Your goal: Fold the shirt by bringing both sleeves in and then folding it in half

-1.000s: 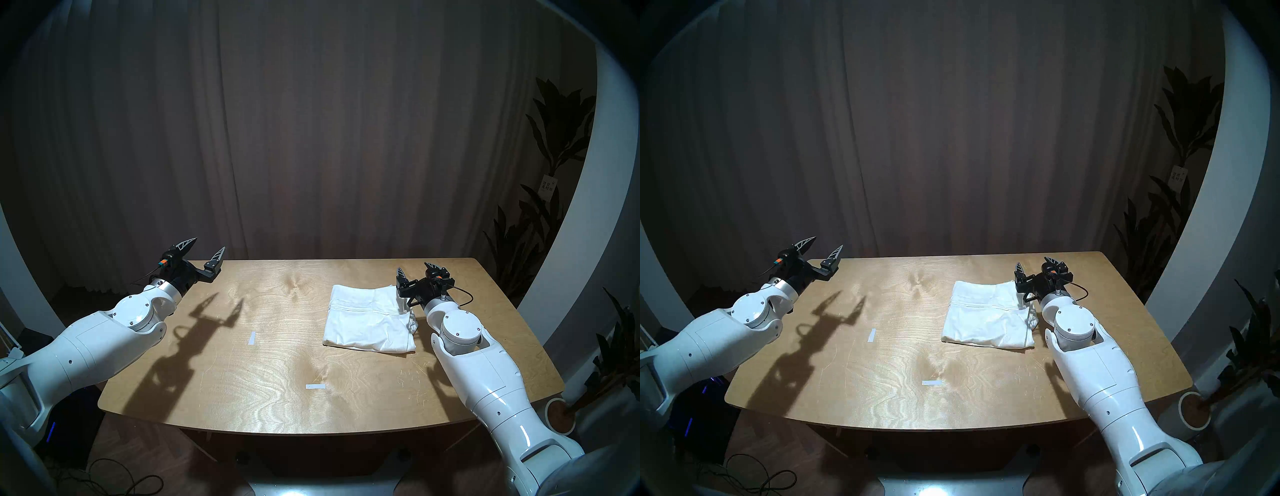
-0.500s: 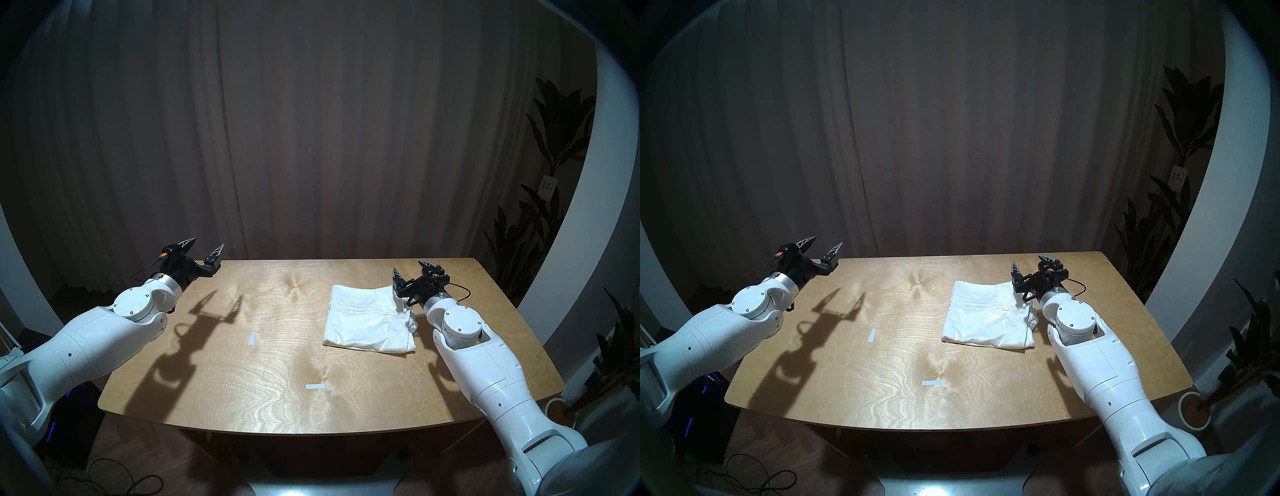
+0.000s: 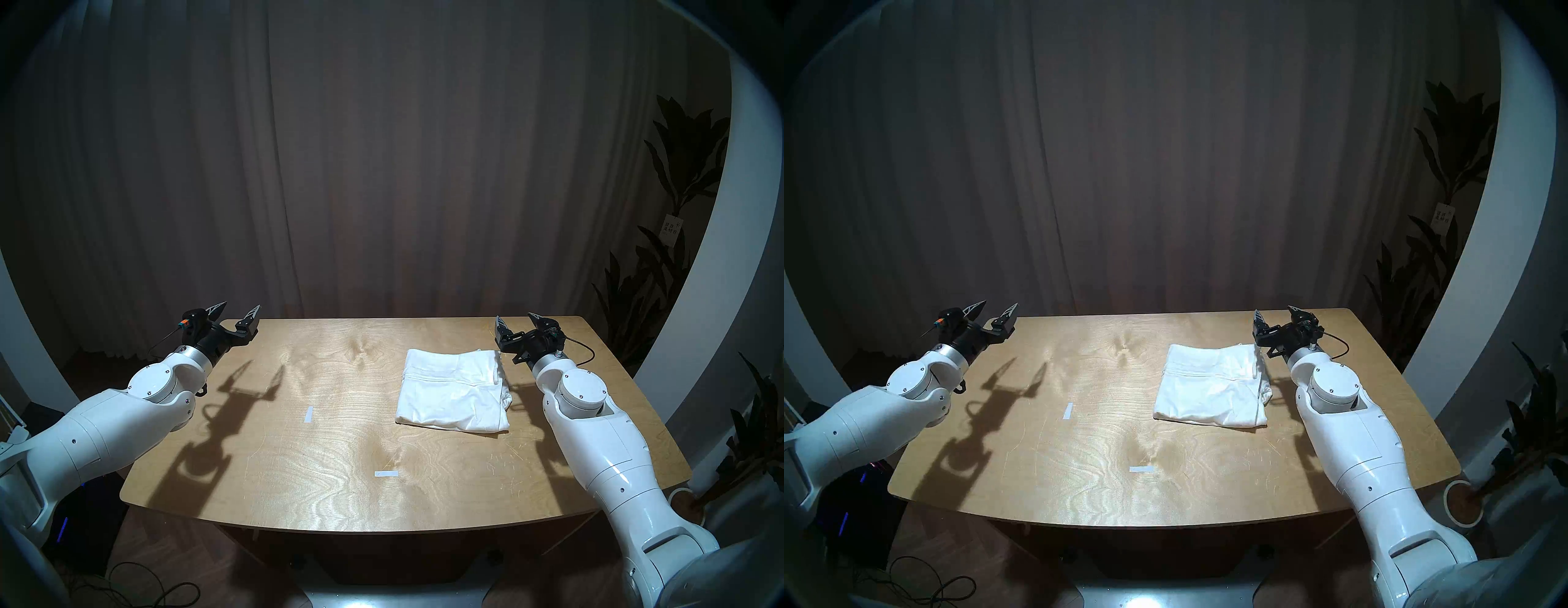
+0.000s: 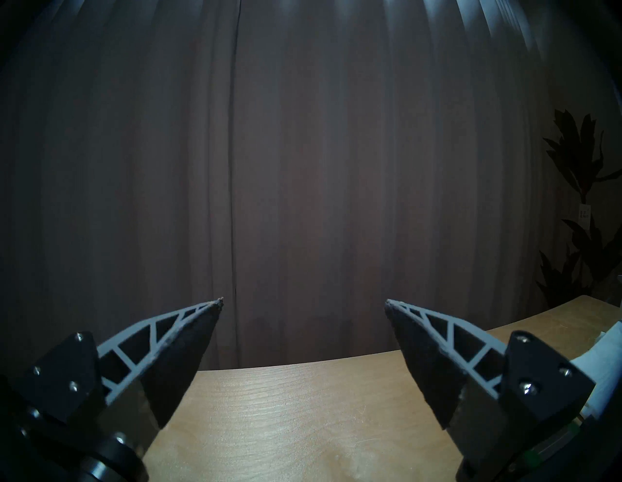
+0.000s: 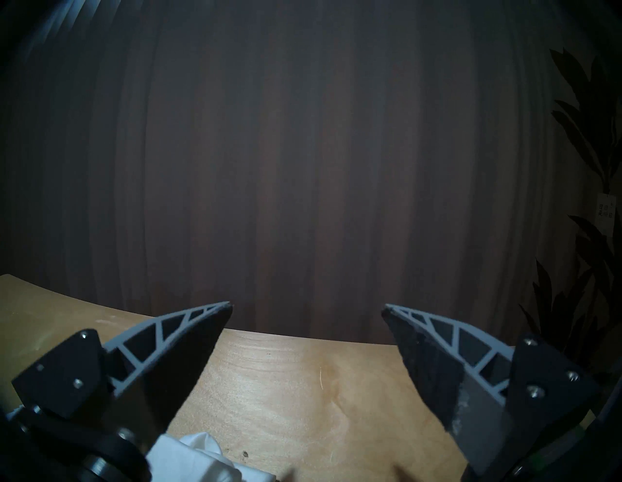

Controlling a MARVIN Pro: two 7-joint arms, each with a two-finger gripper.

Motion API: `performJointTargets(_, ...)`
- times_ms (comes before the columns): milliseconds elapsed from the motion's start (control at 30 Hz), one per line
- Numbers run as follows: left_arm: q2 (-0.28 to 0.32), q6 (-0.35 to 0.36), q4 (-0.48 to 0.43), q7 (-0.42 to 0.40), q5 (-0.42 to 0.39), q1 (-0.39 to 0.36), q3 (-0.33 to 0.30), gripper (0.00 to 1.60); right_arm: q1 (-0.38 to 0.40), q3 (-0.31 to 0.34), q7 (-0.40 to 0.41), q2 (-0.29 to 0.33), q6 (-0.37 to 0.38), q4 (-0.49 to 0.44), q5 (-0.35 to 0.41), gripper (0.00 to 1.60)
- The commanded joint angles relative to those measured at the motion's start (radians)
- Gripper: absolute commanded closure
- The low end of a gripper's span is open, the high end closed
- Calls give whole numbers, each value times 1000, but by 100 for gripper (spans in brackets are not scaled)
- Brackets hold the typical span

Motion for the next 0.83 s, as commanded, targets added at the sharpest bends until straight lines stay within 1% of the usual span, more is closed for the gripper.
performJointTargets(0, 1, -32, -10, 33, 41, -17, -8, 0, -6, -7, 1, 15, -64, -27, -34, 0)
performJointTargets(67, 1, -31, -11, 36, 43, -16, -8, 0, -13, -18, -47, 8, -102, -24, -82, 0)
performJointTargets(100, 1, -32, -11, 39, 45, -16, -8, 0, -16, -21, -66, 3, -101, -28, -95, 0)
performJointTargets(167, 1, -33, -12, 43, 48, -16, -8, 0, -16, -20, -72, 0, -107, -25, -105, 0)
performJointTargets(367, 1, -34, -13, 48, 53, -15, -8, 0, -15, -26, -89, 0, -113, -21, -117, 0)
performJointTargets(800, 1, -34, -14, 52, 55, -15, -8, 0, -15, -27, -95, -2, -117, -20, -122, 0)
